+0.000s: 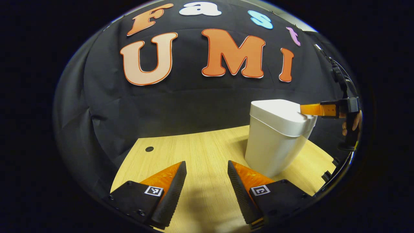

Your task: Press the lid of the desktop garbage bin to open it, pick up the crumpled paper on the desktop and throw it into the bin, then pick up the pop can on the desktop and drop it into the bin, and finally close the garbage bin lid.

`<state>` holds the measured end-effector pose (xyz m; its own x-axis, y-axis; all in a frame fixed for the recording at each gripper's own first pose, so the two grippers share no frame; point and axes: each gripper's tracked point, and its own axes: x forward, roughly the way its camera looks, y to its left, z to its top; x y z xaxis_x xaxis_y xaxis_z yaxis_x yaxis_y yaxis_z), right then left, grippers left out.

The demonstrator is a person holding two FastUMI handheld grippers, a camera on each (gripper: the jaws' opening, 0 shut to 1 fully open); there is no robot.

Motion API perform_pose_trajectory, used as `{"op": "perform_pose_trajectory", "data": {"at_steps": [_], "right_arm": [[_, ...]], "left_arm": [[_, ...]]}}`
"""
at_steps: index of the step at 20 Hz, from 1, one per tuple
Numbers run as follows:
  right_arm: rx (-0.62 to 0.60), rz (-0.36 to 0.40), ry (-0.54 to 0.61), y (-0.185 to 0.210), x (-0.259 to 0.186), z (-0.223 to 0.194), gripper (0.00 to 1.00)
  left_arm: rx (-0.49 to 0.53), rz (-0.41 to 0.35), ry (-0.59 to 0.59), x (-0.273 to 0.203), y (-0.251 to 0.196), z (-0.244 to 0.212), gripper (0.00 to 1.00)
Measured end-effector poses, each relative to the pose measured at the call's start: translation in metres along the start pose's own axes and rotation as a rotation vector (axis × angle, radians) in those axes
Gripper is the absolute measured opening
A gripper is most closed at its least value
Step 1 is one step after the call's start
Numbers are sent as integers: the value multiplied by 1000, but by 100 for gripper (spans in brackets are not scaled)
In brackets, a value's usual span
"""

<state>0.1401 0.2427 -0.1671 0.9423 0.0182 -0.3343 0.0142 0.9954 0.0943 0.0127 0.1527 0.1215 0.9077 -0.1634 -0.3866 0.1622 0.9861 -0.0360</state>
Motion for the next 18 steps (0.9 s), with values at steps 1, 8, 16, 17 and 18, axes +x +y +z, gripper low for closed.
{"op": "perform_pose_trajectory", "data": {"at_steps": [1,8,16,17,18], "right_arm": [[-2,-3,0,0,-2,0,46],[-18,24,-92,30,-20,13,47],[-23,173,-178,104,-39,19,96],[-23,184,-180,109,-40,18,97],[-28,190,-182,114,-40,17,97]], "left_arm": [[-4,6,-14,-1,4,8,83],[-44,38,-140,-11,24,67,83],[-31,98,-338,-36,46,121,94],[-31,106,-347,-38,48,122,98],[-32,111,-353,-40,51,123,98]]}}
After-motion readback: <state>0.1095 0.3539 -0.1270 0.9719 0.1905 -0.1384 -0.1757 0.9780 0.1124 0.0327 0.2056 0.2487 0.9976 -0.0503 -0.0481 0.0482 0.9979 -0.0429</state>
